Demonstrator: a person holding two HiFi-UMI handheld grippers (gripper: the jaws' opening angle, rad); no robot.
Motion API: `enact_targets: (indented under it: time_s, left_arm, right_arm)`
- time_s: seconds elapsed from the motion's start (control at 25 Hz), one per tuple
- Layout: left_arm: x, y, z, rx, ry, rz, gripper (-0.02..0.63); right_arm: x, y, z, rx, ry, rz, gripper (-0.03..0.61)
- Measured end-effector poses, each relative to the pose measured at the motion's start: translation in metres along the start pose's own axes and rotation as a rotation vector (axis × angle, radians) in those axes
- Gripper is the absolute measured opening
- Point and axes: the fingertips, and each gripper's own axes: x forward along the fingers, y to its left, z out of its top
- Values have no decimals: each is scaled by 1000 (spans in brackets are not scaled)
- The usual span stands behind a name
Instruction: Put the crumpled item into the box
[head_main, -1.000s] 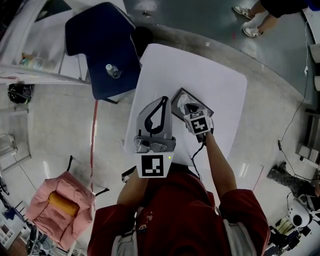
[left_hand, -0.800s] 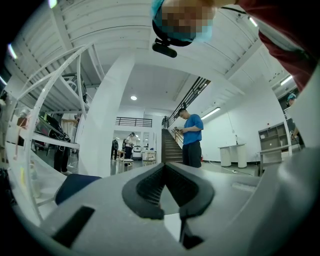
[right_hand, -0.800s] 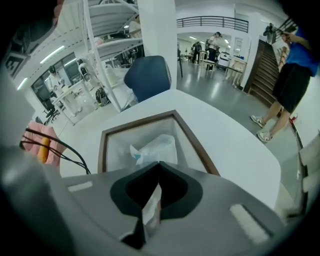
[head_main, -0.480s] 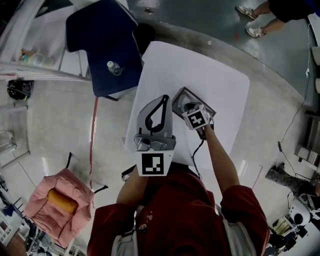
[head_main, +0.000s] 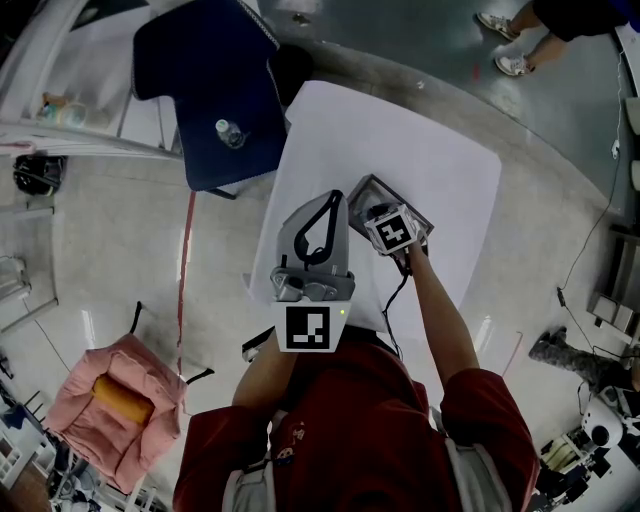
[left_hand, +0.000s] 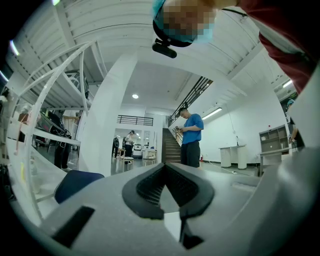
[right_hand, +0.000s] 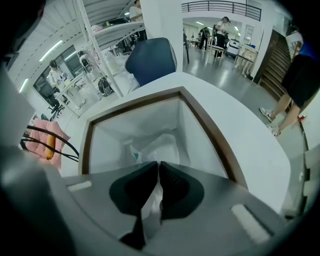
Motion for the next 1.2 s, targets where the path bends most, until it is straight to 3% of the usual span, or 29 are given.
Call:
enact_targets:
  time_s: [0.08,0.24,0.4,0.68,1.2]
  left_arm:
    - [0,2,0,-5,-5,6,3]
    - [3,2,1,5,-6,3,3]
    - [3,0,2,11,-10,-1,3]
    - [1,-5,5,-35,-17,13,3]
    - [-7,-25,15,27,-33,-5,3]
  right_arm:
    - [2,4,-1,20,0,28,25]
    - [-3,-11,6,26,-27,-16,38]
    - [-4,-11,8,48,-40,-2,52]
    - [-8,-11,4,58,-60,-13,98]
    - [-28,-7,5,55,-122,-15,123]
